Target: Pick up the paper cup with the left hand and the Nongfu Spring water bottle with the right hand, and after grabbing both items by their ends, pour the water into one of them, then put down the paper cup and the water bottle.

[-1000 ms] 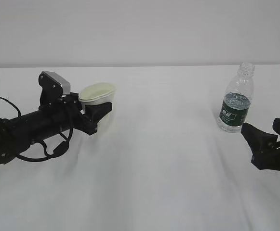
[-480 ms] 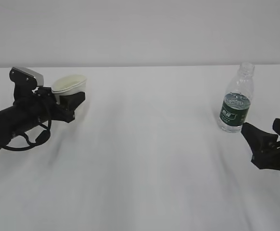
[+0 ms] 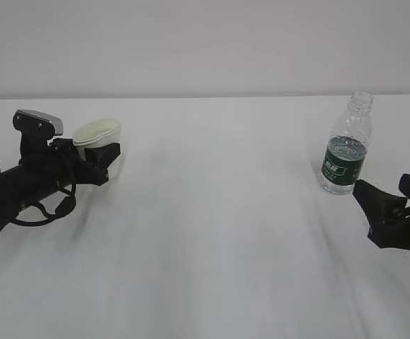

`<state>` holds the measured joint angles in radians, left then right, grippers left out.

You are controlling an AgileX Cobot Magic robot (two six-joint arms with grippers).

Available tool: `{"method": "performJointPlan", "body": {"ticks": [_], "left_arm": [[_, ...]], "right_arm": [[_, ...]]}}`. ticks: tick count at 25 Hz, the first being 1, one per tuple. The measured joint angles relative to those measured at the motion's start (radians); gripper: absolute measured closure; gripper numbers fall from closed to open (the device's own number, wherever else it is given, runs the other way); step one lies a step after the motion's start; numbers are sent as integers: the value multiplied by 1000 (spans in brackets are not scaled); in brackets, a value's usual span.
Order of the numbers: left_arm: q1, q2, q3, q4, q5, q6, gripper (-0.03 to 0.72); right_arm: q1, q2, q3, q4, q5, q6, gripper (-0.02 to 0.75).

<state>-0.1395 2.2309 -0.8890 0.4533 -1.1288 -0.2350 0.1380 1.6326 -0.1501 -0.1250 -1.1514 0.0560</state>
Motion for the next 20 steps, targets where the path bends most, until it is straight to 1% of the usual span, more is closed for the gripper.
{"method": "performJointPlan", "body": {"ticks": [13, 20], "left_arm": [[0, 24, 0, -99, 2, 0, 295], [0, 48, -17, -115, 0, 1, 295]], "right_arm": [[0, 0, 0, -2, 0, 8, 175], [0, 0, 0, -10, 0, 20, 175]]}}
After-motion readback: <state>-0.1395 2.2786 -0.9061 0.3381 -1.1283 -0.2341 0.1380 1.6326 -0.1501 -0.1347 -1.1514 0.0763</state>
